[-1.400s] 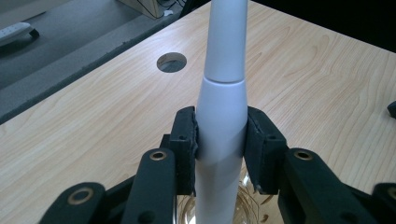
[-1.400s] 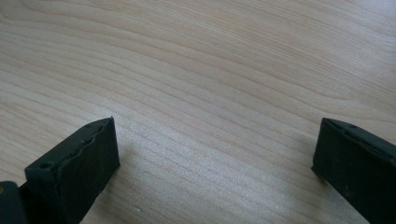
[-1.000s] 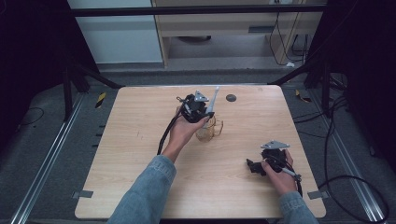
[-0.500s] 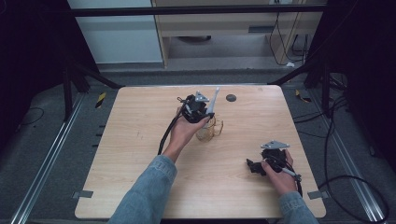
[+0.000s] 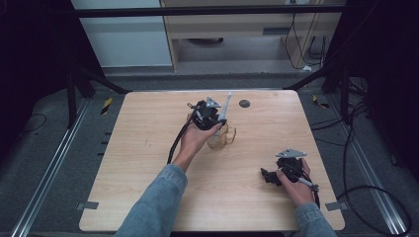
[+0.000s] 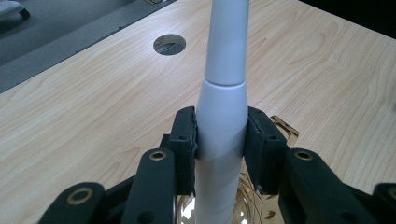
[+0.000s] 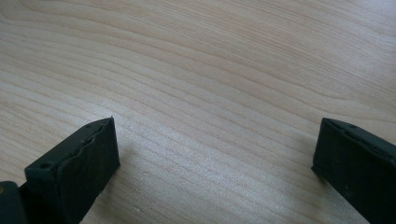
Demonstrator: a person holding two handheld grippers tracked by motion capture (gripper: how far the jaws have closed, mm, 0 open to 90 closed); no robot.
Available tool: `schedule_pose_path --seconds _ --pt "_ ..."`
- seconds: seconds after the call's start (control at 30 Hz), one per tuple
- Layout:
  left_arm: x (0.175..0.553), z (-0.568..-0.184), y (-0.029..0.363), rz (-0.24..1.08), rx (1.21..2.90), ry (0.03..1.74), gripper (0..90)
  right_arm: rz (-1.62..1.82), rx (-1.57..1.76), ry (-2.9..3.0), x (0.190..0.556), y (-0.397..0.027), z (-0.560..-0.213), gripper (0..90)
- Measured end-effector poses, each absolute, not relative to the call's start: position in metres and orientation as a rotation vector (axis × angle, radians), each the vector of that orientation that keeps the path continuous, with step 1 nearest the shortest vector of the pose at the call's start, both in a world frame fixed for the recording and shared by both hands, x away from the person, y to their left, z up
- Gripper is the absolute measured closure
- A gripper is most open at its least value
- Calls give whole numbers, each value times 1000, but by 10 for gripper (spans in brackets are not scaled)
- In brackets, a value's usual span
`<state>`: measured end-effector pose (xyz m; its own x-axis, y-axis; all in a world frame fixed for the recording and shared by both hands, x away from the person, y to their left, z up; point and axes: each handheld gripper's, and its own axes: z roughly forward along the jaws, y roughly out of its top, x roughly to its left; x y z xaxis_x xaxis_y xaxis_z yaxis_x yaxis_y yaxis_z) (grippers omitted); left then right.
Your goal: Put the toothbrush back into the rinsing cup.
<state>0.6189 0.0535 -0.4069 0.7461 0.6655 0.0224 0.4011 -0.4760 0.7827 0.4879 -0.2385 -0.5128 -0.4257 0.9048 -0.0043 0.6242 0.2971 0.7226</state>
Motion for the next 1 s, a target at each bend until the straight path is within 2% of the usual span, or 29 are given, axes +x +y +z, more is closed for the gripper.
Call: schedule_pose_path --seconds 1.0 --pt "623 -407 55 388 2101 826 653 919 1364 2158 488 -239 -513 4"
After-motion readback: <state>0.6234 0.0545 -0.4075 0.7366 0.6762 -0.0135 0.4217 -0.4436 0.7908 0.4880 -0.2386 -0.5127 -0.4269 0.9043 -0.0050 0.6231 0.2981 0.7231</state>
